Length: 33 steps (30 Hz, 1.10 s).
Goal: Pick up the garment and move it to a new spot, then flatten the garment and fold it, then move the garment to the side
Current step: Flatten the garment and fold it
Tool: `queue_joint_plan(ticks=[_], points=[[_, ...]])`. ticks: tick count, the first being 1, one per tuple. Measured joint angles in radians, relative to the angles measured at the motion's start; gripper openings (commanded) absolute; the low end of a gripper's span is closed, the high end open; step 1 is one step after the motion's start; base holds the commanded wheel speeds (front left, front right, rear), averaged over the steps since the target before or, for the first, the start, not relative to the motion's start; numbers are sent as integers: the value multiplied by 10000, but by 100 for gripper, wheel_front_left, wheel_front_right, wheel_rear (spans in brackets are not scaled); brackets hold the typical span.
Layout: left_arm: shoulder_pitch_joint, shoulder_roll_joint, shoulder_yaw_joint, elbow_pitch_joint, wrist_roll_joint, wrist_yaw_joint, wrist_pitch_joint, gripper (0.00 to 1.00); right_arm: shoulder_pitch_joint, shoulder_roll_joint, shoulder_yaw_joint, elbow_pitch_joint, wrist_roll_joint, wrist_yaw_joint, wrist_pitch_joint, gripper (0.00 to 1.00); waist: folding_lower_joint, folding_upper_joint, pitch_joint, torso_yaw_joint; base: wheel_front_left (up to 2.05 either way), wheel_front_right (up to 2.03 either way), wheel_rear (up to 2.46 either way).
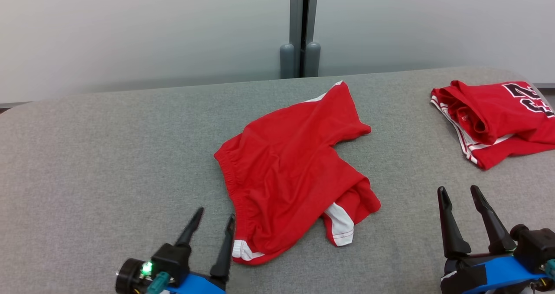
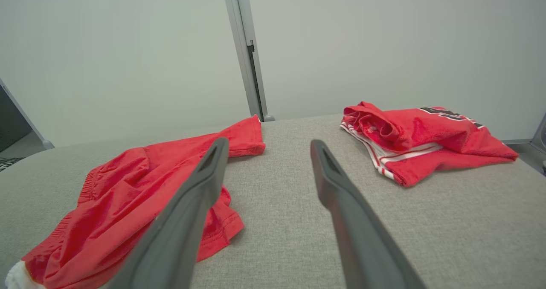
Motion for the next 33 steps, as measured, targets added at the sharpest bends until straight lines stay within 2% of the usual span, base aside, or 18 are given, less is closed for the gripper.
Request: queue_joint_plan(ticks=[7,11,18,20,21,26,33], points=[[-34,249,-1181,976,-466,-46,662,100,-17,2,182,59,15,0,-4,100,0,0,166,-194,0,0,0],[-198,355,-1672,1555,-853,-84,686,100,-35,2,222,188,67,0,-33,100,0,0,250,-292,0,0,0],[-507,420,-2054,2249,-1145,-84,594,100,-77,4,313,337,94,0,-104,100,1,0,321,-397,0,0,0],[-666,393,-2121,2449,-1264,-84,514,28,-85,2,316,389,94,0,-125,100,0,0,342,-406,0,0,0],[-741,380,-2148,2568,-1306,-84,504,0,-87,2,313,414,94,0,-150,100,0,-1,349,-401,0,0,0],[-1067,313,-2056,2955,-1522,-61,102,0,-88,4,249,552,92,0,-198,100,0,0,315,-273,0,0,0],[-1024,660,-1110,2777,-1969,449,-387,0,-66,2,259,892,75,0,-190,100,1,0,207,76,0,0,0]])
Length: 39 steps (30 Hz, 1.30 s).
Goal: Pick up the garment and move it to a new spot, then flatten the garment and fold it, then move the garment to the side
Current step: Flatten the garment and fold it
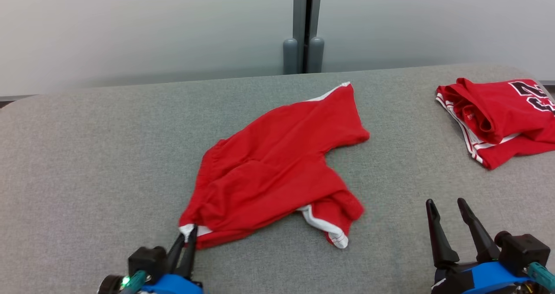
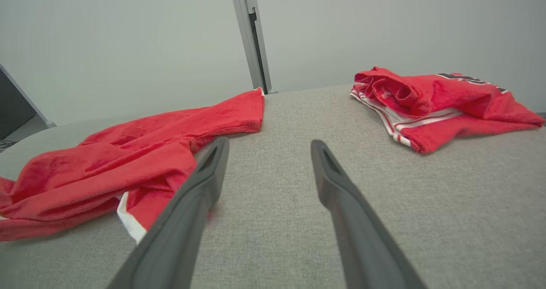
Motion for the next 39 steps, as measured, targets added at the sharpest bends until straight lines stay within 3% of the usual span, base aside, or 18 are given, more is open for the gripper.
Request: queue_joint_plan(ticks=[7,8,9,14,25,32,39], points=[[1038,336,750,-477,-326,506,-155,2,17,4,86,368,-2,0,-17,100,0,0,-80,150,0,0,0],[1129,347,802,-499,-362,512,-161,34,26,4,105,401,-4,0,-17,100,-1,0,-95,169,0,0,0],[1191,357,823,-531,-364,523,-163,100,25,4,117,439,-17,0,-17,100,0,0,-116,192,0,0,0],[1237,234,890,-1030,-219,629,-178,100,23,4,180,571,-77,0,-33,100,0,0,-259,266,0,0,0],[1256,-86,2217,-3935,738,982,-192,100,71,6,270,393,-173,0,-42,100,-1,0,-630,221,0,0,0],[1651,-88,3108,-4512,1129,1154,-192,100,310,4,196,286,-182,0,15,100,-1,0,-769,142,0,0,0],[1884,-90,3442,-4579,1308,932,-192,100,458,4,142,284,-196,0,102,100,-1,0,-782,179,0,0,0]])
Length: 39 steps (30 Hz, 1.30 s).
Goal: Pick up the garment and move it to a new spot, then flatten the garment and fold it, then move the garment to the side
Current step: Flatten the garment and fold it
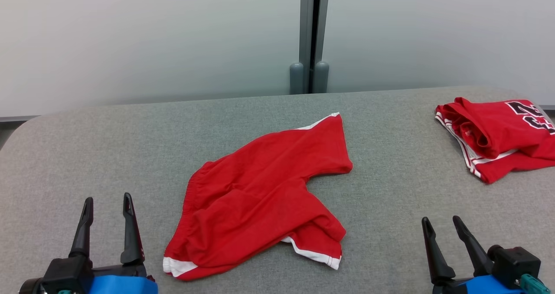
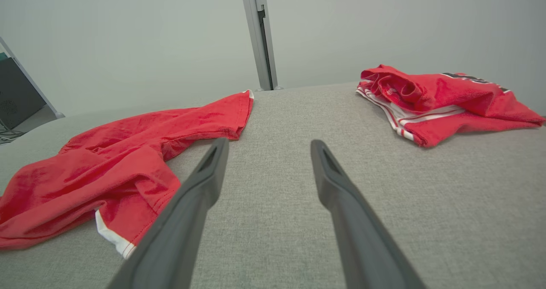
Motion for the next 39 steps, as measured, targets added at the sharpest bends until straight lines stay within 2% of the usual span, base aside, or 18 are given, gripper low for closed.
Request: queue_joint_plan(ticks=[7,14,19,38,39], points=[[0,-182,107,42,192,-100,0,100,-37,0,470,0,-27,0,136,100,0,0,7,66,0,0,0],[-1,-299,211,88,336,-236,0,100,-64,6,2213,495,36,0,309,100,0,0,30,184,0,0,0],[-22,-428,205,134,401,-351,0,100,-222,10,3170,1615,255,0,203,100,0,0,140,346,0,0,0],[-311,-683,337,368,598,-616,0,100,-2570,12,4600,5891,1204,0,-989,100,2,0,516,976,0,0,0],[-312,-704,341,372,604,-617,0,100,-2676,12,4675,6046,1227,0,-1039,95,1,0,532,985,0,0,0]])
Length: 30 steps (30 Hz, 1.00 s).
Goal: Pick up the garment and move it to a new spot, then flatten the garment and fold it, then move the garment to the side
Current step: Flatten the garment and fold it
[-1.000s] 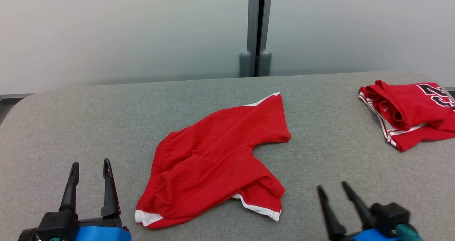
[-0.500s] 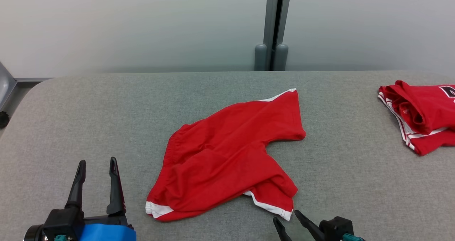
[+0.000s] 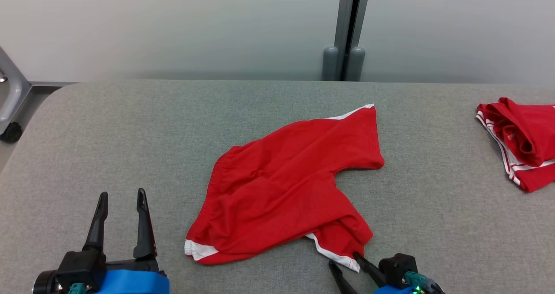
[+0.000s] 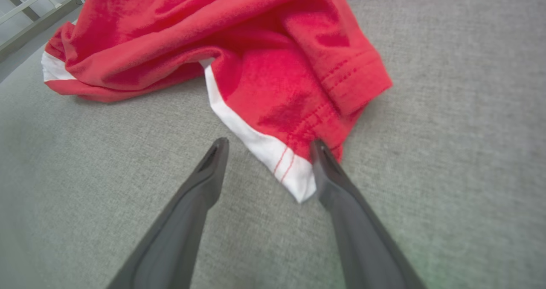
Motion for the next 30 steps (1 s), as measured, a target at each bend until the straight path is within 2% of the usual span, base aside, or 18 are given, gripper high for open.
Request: queue_joint_plan(ticks=[2,7,11,16,22,23,24,25,30], points=[[-6,-29,2,8,4,-13,0,100,-170,0,84,245,115,0,-132,0,0,0,26,13,0,0,0],[-71,-92,35,15,19,-42,0,100,-554,0,96,679,33,0,-347,0,0,0,55,6,0,0,0],[-66,-113,113,-6,36,-44,0,100,-729,-69,-502,533,-545,0,-477,0,0,0,37,-102,0,0,0],[7,-161,105,21,38,-63,0,100,-593,-917,-1168,-508,-1058,0,-518,0,0,0,9,-252,0,0,0],[41,-188,52,81,77,-86,0,100,794,-1912,-1402,-2243,-1080,0,59,0,0,0,-78,-353,0,0,0],[45,-198,48,90,77,-88,0,100,1063,-2004,-1379,-2543,-999,0,268,27,-1,0,-92,-365,0,0,0],[53,-198,54,102,77,-98,0,100,1334,-2063,-1356,-2865,-924,0,441,48,-1,0,-106,-379,0,0,0],[57,-198,56,117,77,-102,0,100,1582,-2100,-1354,-3187,-909,0,577,100,-1,0,-121,-394,0,0,0],[75,-205,56,174,79,-144,0,100,2195,-2161,-1691,-4660,-840,0,955,100,-1,0,-182,-501,0,0,0]])
